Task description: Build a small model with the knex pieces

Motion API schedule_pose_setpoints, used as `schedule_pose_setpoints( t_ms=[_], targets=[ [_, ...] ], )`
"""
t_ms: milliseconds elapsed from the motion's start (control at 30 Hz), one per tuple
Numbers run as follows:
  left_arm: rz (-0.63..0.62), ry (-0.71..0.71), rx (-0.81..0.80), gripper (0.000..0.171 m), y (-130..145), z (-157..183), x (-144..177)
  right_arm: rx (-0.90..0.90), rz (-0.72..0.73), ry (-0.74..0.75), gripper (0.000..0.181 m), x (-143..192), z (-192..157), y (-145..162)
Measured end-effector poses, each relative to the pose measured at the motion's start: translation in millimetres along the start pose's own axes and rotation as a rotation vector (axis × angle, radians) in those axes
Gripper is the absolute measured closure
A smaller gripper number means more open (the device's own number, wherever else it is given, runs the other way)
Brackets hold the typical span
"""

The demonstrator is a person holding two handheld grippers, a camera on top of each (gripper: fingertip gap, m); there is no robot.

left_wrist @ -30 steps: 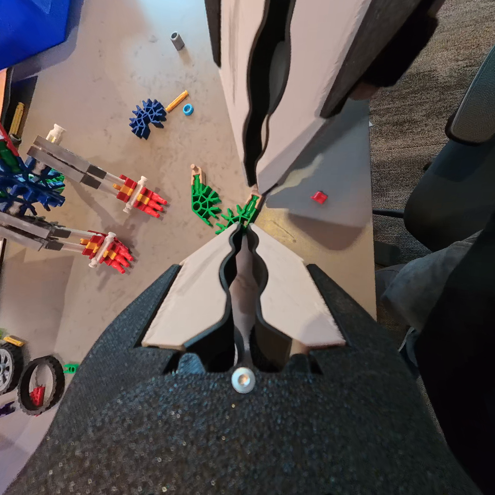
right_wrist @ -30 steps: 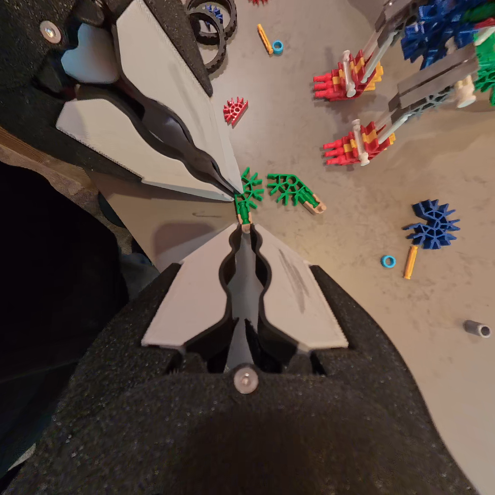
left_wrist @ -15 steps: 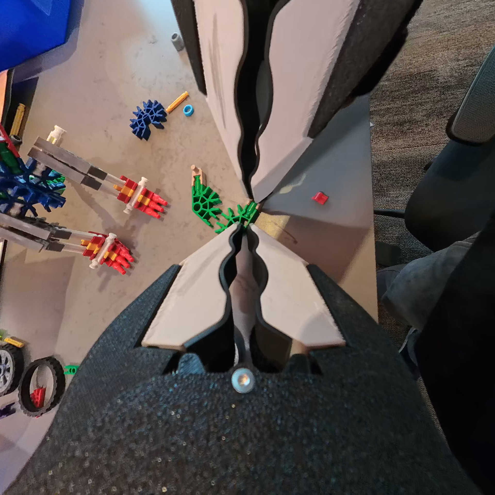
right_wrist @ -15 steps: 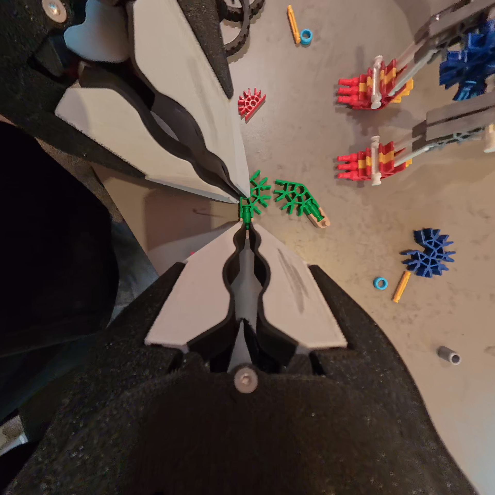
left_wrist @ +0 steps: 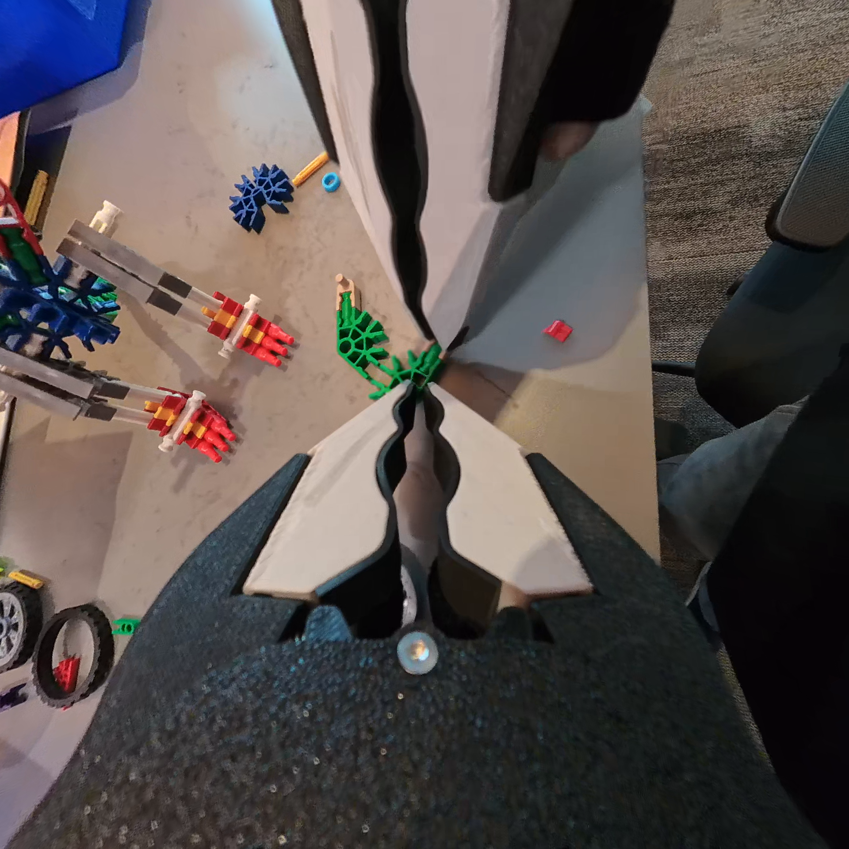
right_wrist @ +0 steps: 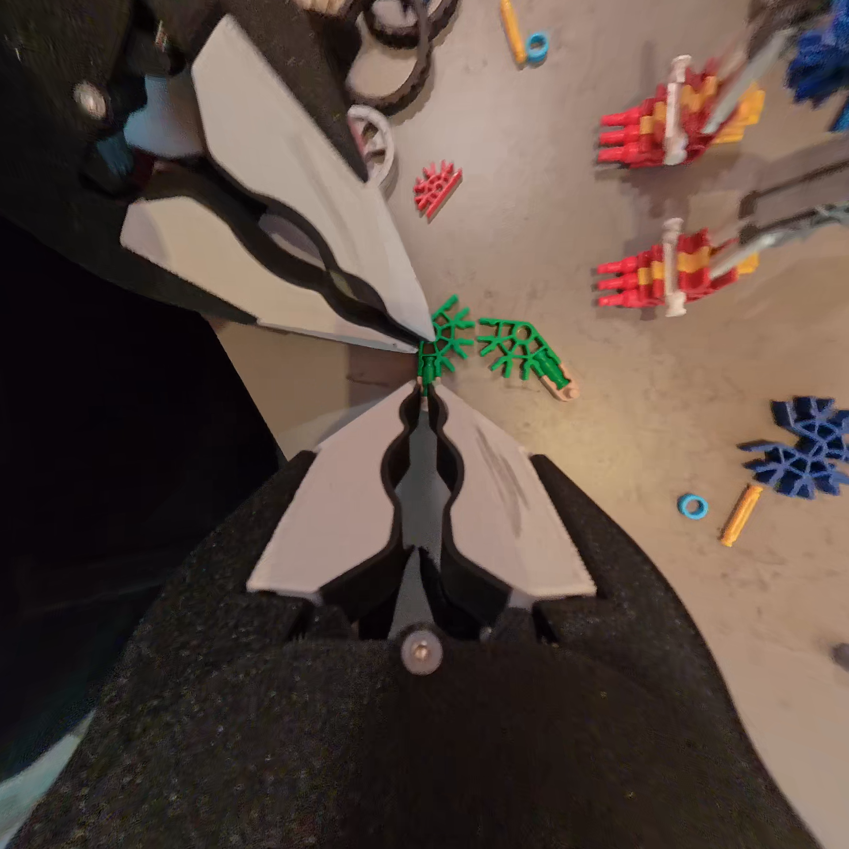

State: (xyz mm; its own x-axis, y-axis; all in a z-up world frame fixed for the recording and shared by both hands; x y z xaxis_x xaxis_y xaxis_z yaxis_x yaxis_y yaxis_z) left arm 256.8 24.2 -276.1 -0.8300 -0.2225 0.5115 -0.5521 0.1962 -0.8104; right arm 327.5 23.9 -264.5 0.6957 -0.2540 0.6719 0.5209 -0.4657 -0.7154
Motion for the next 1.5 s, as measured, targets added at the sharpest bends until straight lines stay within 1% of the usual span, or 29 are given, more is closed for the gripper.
schedule_pose_setpoints(
  t_ms=[100, 167, 267, 367, 433, 567, 667, 700, 767, 900, 967, 1067, 1133, 1200, 1267, 1367, 1500],
  targets=[
    [-0.005, -0.008, 0.026, 0.171, 0, 0, 1, -0.049, 0.088, 0.054, 0.163, 12, 3, -4],
    [-0.003, -0.009, 0.034, 0.171, 1, 0, 2, -0.027, 0.088, 0.080, 0.159, 13, 1, 1],
    [0.000, 0.000, 0.037, 0.171, 1, -1, 2, 0.056, 0.034, 0.136, 0.159, 3, 0, 13],
    [0.001, 0.009, 0.041, 0.170, 1, -1, 2, 0.107, 0.063, 0.153, 0.172, -3, -4, 9],
    [0.005, 0.010, 0.051, 0.170, 1, -2, 2, 0.151, 0.068, 0.165, 0.172, -4, -4, 9],
    [0.016, 0.007, 0.058, 0.168, 2, -2, 7, 0.089, 0.126, 0.142, 0.172, -5, -7, 10],
    [0.050, -0.026, 0.091, 0.162, -2, -5, 15, 0.056, 0.178, 0.131, 0.172, -3, -8, 4],
    [0.052, -0.049, 0.101, 0.155, -2, -8, 19, 0.048, 0.185, 0.131, 0.172, -3, -9, 3],
    [0.052, -0.098, 0.136, 0.150, 0, -17, 27, 0.035, 0.201, 0.145, 0.172, -2, -8, 2],
    [0.099, -0.160, 0.312, 0.147, 2, -32, 44, 0.013, 0.267, 0.175, 0.172, 3, -8, -7],
    [0.139, -0.129, 0.459, 0.146, -1, -33, 48, -0.010, 0.339, 0.192, 0.172, 7, -10, -18],
    [0.244, -0.067, 0.688, 0.146, -7, -35, 50, -0.030, 0.433, 0.217, 0.172, 12, -13, -34],
    [0.323, -0.035, 0.837, 0.146, -11, -39, 51, -0.005, 0.471, 0.248, 0.172, 12, -16, -43],
    [0.394, -0.031, 0.949, 0.148, -13, -47, 54, 0.023, 0.502, 0.277, 0.172, 12, -18, -50],
    [0.446, -0.022, 1.013, 0.153, -14, -52, 55, 0.058, 0.518, 0.320, 0.172, 11, -18, -55],
    [0.506, -0.018, 1.045, 0.161, -17, -55, 57, 0.112, 0.526, 0.373, 0.172, 11, -17, -61],
    [0.600, -0.014, 1.094, 0.157, -21, -62, 63, 0.120, 0.556, 0.408, 0.172, 12, -15, -66]
  ],
)
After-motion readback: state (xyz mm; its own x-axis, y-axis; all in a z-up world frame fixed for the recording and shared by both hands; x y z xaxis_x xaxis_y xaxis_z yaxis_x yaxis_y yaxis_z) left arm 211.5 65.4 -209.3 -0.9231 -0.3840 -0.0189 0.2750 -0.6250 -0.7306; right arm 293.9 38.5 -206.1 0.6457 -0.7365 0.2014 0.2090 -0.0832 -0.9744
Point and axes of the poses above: each gripper's, where its closed fingertips meet, x back along the fingers, y out of its underside, z = x × y across the jaws, the point moved 5 cm from there along x, back along the fingers, and after that the axes turned 15 degrees about z, right-handed, at the moved point
